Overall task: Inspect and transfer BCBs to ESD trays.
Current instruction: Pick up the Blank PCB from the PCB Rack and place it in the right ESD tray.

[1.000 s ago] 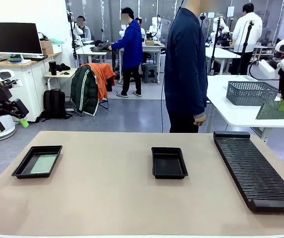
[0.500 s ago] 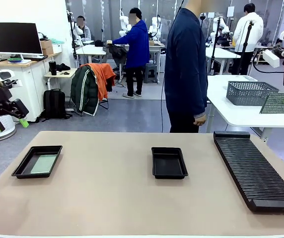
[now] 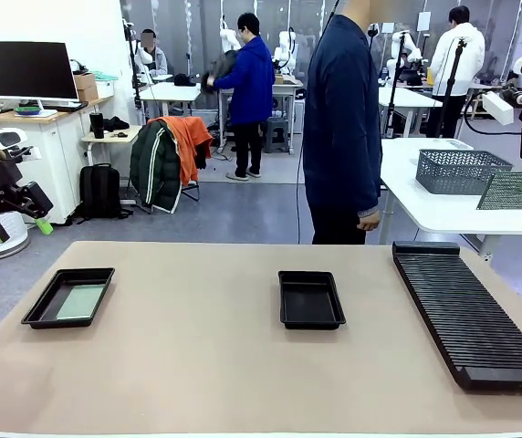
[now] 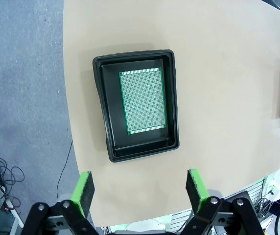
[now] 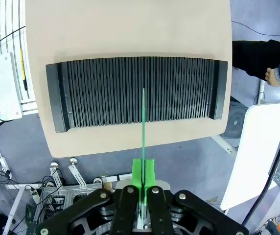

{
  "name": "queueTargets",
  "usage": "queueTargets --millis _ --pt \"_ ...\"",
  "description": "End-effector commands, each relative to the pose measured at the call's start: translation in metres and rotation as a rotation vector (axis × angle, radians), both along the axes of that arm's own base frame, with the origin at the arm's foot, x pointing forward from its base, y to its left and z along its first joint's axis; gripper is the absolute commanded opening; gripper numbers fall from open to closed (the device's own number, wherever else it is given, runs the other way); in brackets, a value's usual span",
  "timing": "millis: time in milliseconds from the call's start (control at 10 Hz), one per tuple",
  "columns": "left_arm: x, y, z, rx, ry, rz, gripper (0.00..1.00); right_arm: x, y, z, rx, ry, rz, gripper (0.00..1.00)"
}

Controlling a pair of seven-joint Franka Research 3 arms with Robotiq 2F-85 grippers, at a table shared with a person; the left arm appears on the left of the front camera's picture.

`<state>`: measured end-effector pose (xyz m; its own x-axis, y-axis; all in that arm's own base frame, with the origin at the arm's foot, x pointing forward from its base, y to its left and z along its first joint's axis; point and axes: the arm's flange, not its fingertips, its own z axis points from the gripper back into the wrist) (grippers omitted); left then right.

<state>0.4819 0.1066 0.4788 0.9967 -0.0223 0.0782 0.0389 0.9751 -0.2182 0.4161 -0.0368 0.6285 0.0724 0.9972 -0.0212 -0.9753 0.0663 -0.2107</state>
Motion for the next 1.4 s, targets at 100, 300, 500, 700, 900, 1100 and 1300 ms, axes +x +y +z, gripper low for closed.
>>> queueTargets --millis 100,300,500,700,900,1100,1300 --pt "-0.001 0.001 -0.001 -0.018 -0.009 -0.010 1.00 0.017 0.000 -0.005 0.184 0.017 -0.146 0.03" --pt "-0.001 0.001 -0.001 -0.018 -0.009 -0.010 1.00 0.036 0.018 -0.033 0.392 0.151 -0.344 0.03" --pt "-0.001 0.001 -0.001 -0.018 -0.009 -0.010 1.00 0.046 0.045 -0.072 0.586 0.323 -0.626 0.03" --pt "-0.001 0.001 -0.001 -0.018 -0.009 -0.010 1.00 0.046 0.073 -0.111 0.702 0.454 -0.844 0.03" --pt "-0.001 0.001 -0.001 -0.018 -0.009 -0.010 1.00 0.044 0.104 -0.157 0.795 0.538 -1.058 0.03" --pt "-0.001 0.001 -0.001 -0.018 -0.009 -0.010 1.00 0.048 0.135 -0.198 0.861 0.633 -1.226 0.03" --pt "-0.001 0.001 -0.001 -0.018 -0.009 -0.010 1.00 0.051 0.158 -0.235 0.923 0.697 -1.239 0.03"
